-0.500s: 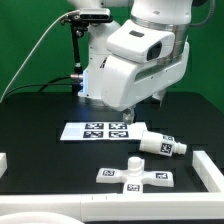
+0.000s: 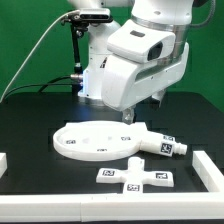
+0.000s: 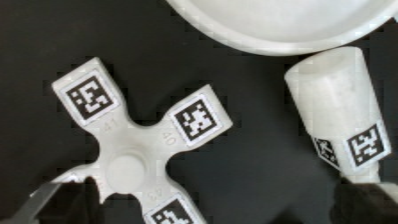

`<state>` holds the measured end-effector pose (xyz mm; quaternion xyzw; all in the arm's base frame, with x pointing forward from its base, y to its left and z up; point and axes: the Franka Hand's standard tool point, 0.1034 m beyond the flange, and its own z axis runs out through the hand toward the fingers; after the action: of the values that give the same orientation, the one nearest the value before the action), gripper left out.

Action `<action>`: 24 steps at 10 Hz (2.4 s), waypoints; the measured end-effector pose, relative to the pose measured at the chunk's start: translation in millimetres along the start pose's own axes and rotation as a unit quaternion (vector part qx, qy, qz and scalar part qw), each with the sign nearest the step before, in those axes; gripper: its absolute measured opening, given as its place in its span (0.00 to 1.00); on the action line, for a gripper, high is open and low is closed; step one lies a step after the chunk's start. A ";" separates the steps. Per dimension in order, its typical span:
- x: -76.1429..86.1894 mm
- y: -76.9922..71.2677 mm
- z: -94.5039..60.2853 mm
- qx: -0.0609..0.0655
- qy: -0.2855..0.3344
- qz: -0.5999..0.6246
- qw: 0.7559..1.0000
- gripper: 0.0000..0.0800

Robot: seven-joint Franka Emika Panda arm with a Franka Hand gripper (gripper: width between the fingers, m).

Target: Assemble round table

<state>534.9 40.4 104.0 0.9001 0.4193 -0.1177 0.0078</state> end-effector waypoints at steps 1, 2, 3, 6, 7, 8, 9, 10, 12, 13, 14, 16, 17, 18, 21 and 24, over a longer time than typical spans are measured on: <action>0.0 0.0 0.0 0.000 0.000 0.000 1.000 0.81; 0.0 0.0 0.0 0.000 0.000 0.000 1.000 0.81; 0.0 0.0 0.0 0.000 0.000 0.000 1.000 0.81; 6.4 3.4 -2.7 -0.021 0.028 -0.005 0.999 0.81; 7.9 0.8 4.6 -0.028 0.040 -0.007 0.999 0.81; 13.9 -2.0 10.0 -0.043 0.063 -0.011 0.997 0.81; 14.0 -3.4 11.4 -0.044 0.066 -0.013 0.997 0.81; 14.1 -3.2 11.6 -0.043 0.066 -0.013 0.997 0.81; 14.0 -3.2 12.0 -0.043 0.065 -0.013 0.997 0.81; 13.0 -2.1 12.2 -0.043 0.066 -0.011 0.997 0.81; 8.8 8.6 12.5 -0.032 0.077 -0.004 0.997 0.81; 7.2 36.7 23.5 -0.034 0.099 0.004 0.994 0.81; 6.0 40.7 36.1 -0.031 0.104 0.002 0.994 0.81; 6.1 44.3 49.5 -0.025 0.107 0.009 0.994 0.81; 18.2 57.5 55.4 -0.028 0.113 0.011 0.993 0.81; 27.3 64.6 60.1 -0.031 0.116 0.008 0.993 0.81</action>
Offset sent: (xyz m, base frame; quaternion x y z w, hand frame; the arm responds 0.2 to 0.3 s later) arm 0.0000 0.0000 0.0000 0.0000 0.0000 0.0000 1.0000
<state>588.4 12.3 34.2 0.9104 0.4136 0.0004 -0.0123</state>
